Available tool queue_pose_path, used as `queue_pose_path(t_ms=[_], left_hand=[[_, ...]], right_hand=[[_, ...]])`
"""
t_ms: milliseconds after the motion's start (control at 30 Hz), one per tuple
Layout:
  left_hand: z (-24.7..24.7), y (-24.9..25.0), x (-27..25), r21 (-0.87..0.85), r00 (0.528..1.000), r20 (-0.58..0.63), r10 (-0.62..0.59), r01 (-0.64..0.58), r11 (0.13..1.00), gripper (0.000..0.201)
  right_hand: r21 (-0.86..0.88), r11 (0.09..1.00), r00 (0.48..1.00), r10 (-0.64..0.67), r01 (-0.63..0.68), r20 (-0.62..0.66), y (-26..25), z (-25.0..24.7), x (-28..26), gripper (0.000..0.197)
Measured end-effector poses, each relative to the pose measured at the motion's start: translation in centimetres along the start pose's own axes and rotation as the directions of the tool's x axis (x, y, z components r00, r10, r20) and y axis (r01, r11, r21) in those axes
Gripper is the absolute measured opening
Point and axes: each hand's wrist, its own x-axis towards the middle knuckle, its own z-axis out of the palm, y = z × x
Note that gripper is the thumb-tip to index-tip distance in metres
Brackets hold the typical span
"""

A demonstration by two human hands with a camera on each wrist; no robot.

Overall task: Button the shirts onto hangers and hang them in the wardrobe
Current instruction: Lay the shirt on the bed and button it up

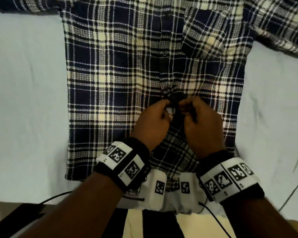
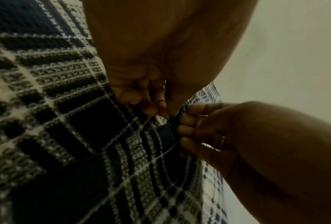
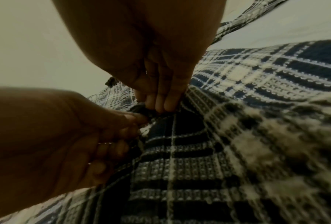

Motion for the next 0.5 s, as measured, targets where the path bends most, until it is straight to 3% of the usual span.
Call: queue_pose_path(t_ms=[67,133,200,333,500], left_hand=[[0.2,0.3,-0.2,0.246,0.998,-0.014,0.064,-0.059,0.967,0.03],[1.0,0.2,-1.1,0.493,0.99,-0.02,0.143,-0.114,0.863,0.025],[2.5,-0.3,-2.5,0.605,0.988,-0.03,0.153,-0.104,0.789,0.025],[4.8,-1.4,-4.9,0.619,0.966,-0.092,0.242,-0.135,0.774,0.021],[6.2,-3.5,-10.3,0.459,0.996,-0.089,0.023,0.02,0.888,0.022]], right_hand=[[-0.008,0.999,0.999,0.033,-0.033,-0.036,0.8,0.3,0.2,0.031],[0.062,0.995,0.996,0.079,-0.076,-0.044,1.4,0.5,0.8,0.035],[0.145,0.984,0.994,0.105,-0.1,-0.03,2.1,0.4,1.5,0.033],[0.148,0.985,0.996,0.086,-0.084,-0.007,2.5,-0.3,1.6,0.017],[0.04,0.999,0.999,0.024,-0.025,0.028,2.6,-0.3,-0.2,0.013]])
